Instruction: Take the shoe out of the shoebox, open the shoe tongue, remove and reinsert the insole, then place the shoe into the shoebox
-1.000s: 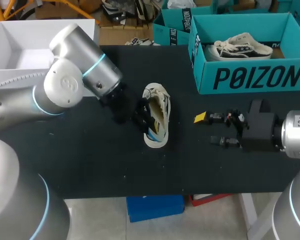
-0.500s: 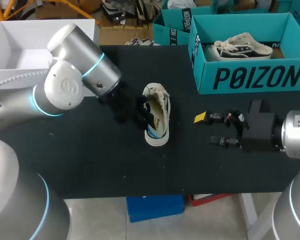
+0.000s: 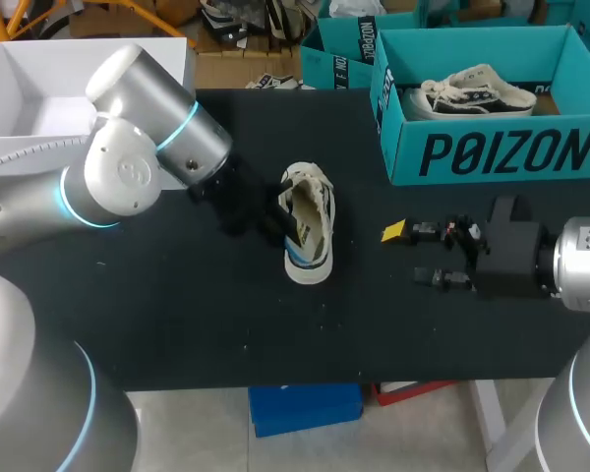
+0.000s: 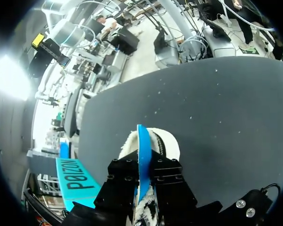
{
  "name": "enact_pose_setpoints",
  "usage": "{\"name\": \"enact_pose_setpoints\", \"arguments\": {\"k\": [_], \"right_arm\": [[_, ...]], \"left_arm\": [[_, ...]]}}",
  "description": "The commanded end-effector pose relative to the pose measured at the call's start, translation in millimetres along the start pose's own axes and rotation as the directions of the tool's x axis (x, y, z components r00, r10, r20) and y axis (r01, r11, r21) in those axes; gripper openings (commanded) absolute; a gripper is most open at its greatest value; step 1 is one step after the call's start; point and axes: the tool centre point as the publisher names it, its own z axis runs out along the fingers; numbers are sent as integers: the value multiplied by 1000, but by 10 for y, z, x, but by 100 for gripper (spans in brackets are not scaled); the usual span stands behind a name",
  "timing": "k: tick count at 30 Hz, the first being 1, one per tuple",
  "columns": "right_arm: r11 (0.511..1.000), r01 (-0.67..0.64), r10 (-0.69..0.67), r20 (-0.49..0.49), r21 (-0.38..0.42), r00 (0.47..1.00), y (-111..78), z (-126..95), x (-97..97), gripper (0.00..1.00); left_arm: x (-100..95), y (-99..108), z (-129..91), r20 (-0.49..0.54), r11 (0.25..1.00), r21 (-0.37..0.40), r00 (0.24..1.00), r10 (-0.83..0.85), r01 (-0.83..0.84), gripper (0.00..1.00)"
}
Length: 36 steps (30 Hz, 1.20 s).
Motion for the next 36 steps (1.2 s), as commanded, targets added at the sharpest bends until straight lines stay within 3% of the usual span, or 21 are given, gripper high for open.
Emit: {"name": "enact_pose_setpoints", "arguments": {"k": [1,2,3,5,6,12,20,27,28,29,30,31,34,36], "right_arm": [[1000,0,0,-1,0,1000,2,8,-1,100],[1000,0,0,-1,0,1000,2,8,-1,100],[1000,0,0,-1,0,1000,2,8,-1,100],[1000,0,0,-1,0,1000,2,8,-1,100],[1000,0,0,-1,0,1000,2,8,-1,100],[1000,0,0,-1,0,1000,2,8,-1,100],[1000,0,0,-1,0,1000,2,8,-1,100],[1000,0,0,-1,0,1000,2,8,-1,100],[1000,0,0,-1,0,1000,2,8,-1,100],[1000,0,0,-1,0,1000,2,8,-1,100],[1000,0,0,-1,0,1000,2,8,-1,100],[1000,0,0,-1,0,1000,2,8,-1,100],[1000,0,0,-1,0,1000,2,8,-1,100],[1000,0,0,-1,0,1000,2,8,-1,100]], "left_arm": [[-27,11,12,9,1000,0,1000,2,-2,0],[-37,-1,17,17,1000,10,1000,3,-3,2],[-50,-18,19,24,1000,20,1000,5,-6,25],[-73,-61,17,40,999,34,999,10,-12,95],[-84,-78,8,45,999,38,999,13,-15,100],[-110,-109,-115,38,999,19,998,48,-49,100],[-16,101,-290,-37,994,-90,998,55,-58,100],[-25,82,-188,-23,997,-57,999,43,-45,100],[-20,71,-163,-22,998,-50,999,42,-43,96],[-15,60,-139,-20,998,-42,999,41,-42,84],[-10,49,-117,-18,999,-32,999,39,-40,63],[-6,37,-96,-18,999,-27,999,39,-39,48],[9,23,-60,-21,999,-23,999,37,-38,29],[16,23,-51,-36,999,-28,998,41,-42,0]]}}
